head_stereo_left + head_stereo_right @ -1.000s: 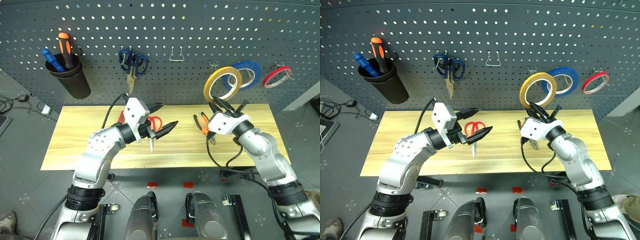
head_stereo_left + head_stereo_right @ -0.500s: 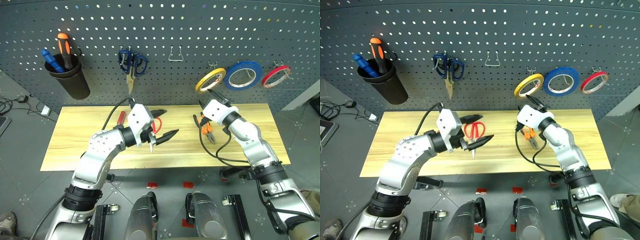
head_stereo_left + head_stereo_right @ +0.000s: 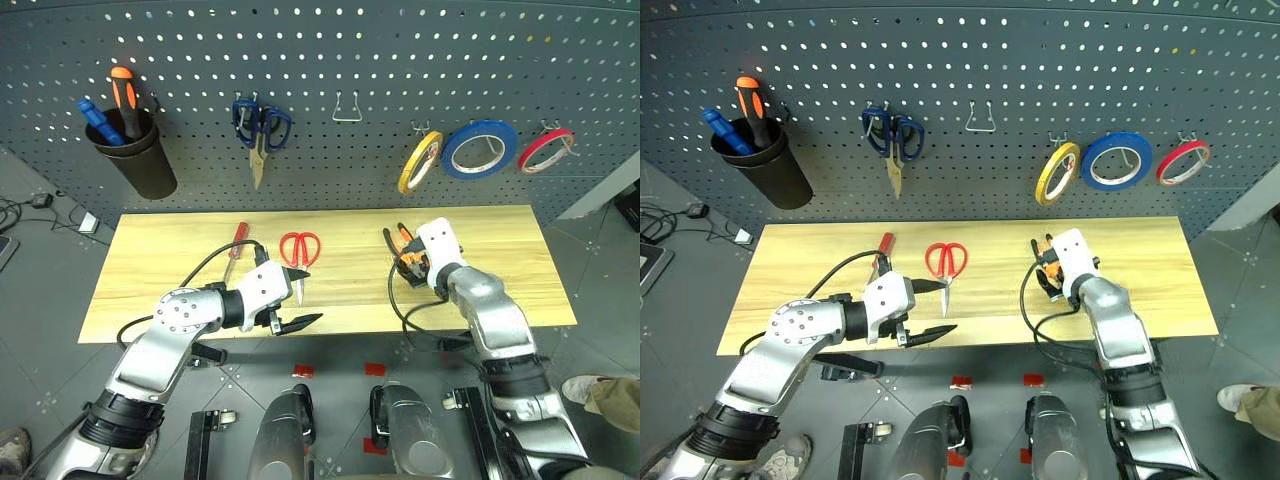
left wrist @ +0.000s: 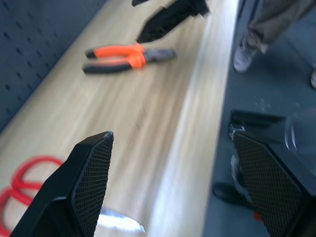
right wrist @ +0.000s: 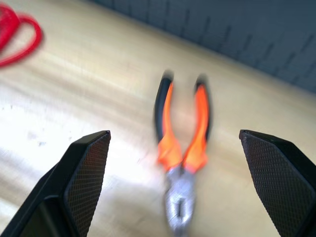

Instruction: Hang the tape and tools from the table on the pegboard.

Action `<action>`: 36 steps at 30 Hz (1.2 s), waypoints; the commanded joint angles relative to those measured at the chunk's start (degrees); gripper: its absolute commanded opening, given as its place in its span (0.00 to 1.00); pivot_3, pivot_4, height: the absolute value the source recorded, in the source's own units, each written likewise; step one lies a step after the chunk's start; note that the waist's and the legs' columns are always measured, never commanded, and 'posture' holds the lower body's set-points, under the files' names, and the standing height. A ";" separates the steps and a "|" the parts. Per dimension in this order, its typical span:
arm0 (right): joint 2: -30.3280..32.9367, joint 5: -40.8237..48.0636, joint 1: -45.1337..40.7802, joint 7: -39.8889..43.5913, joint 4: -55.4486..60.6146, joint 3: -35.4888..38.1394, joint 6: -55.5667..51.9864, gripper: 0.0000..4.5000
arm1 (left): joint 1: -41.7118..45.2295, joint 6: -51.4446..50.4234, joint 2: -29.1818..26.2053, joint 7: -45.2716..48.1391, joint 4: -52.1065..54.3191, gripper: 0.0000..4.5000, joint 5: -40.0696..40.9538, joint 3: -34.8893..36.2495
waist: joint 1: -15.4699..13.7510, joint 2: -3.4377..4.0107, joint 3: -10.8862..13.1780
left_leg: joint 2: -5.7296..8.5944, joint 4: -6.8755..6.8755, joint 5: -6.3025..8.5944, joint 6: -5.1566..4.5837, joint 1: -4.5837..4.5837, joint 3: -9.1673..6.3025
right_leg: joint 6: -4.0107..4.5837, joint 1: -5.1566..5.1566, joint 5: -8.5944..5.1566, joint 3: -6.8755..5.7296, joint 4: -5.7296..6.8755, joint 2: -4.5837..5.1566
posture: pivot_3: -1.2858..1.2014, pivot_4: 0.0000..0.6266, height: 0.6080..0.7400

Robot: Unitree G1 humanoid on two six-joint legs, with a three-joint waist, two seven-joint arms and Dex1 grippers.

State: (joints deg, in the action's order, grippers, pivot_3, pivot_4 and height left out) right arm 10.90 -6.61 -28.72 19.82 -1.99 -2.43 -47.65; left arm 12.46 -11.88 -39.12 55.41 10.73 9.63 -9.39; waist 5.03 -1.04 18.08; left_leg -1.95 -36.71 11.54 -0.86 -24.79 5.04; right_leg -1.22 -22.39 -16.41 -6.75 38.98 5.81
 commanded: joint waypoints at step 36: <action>-1.59 3.25 -7.66 -4.23 -9.10 -4.32 3.89 0.58 | -7.92 0.61 5.00 -6.64 6.41 0.90 5.51 9.28 | -0.01 0.00 0.08 | -0.01 0.73 -0.11 0.19 -0.04 1.26 | -0.05 -0.92 -0.06 1.07 -0.05 0.01 | 0.44 0.48 1.00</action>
State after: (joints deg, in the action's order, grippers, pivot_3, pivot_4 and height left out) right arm 10.02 -4.31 -37.81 14.72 -24.39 -5.39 -41.57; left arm 5.79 -12.04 -34.60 50.25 13.96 12.96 -3.30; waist 5.02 -1.05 18.16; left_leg -1.97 -35.96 11.44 -0.66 -24.89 6.31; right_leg -1.28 -23.37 -16.48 -5.65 38.91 5.82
